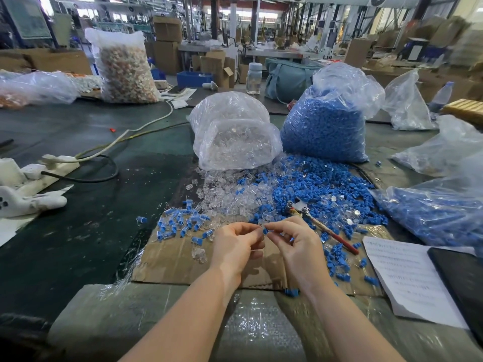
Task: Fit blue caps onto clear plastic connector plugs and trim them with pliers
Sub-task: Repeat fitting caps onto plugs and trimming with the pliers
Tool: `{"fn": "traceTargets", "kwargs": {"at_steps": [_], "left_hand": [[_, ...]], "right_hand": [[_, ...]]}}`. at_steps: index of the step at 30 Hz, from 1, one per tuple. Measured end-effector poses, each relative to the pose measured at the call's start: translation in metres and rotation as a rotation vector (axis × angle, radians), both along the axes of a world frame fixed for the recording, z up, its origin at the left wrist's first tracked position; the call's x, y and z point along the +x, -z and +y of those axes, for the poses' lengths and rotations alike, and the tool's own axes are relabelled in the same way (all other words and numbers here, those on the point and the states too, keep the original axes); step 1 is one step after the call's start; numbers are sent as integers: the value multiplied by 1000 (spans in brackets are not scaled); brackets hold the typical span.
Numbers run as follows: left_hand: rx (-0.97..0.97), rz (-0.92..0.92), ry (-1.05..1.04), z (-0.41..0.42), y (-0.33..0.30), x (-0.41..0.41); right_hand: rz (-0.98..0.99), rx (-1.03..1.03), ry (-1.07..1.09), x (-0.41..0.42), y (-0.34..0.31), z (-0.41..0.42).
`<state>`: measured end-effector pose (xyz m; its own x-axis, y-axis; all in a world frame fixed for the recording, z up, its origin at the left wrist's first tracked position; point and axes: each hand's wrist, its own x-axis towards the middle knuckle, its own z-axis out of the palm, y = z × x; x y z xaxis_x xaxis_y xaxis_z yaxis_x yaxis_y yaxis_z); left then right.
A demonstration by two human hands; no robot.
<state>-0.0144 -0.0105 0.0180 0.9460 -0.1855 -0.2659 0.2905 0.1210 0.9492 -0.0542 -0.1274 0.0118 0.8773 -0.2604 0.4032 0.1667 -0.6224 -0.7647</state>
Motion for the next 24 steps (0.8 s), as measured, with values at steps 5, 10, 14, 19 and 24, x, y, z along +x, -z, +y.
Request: {"fn": "traceTargets", "kwargs": {"at_steps": [5, 10, 14, 19, 24], "left_hand": [[-4, -3, 2, 1, -1, -1], [-4, 0, 4, 0, -2, -2], [12, 8, -10, -1, -1, -2], [24, 34, -22, -3, -1, -1], [-11, 79, -20, 1, -2, 2]], "right_hand": [[5, -6, -42, -2, -3, 1], [13, 3, -29, -1, -4, 1], [1, 1, -43, -1, -2, 2], [64, -156, 58, 0, 2, -10], [526, -481, 508, 4, 4, -40]]}}
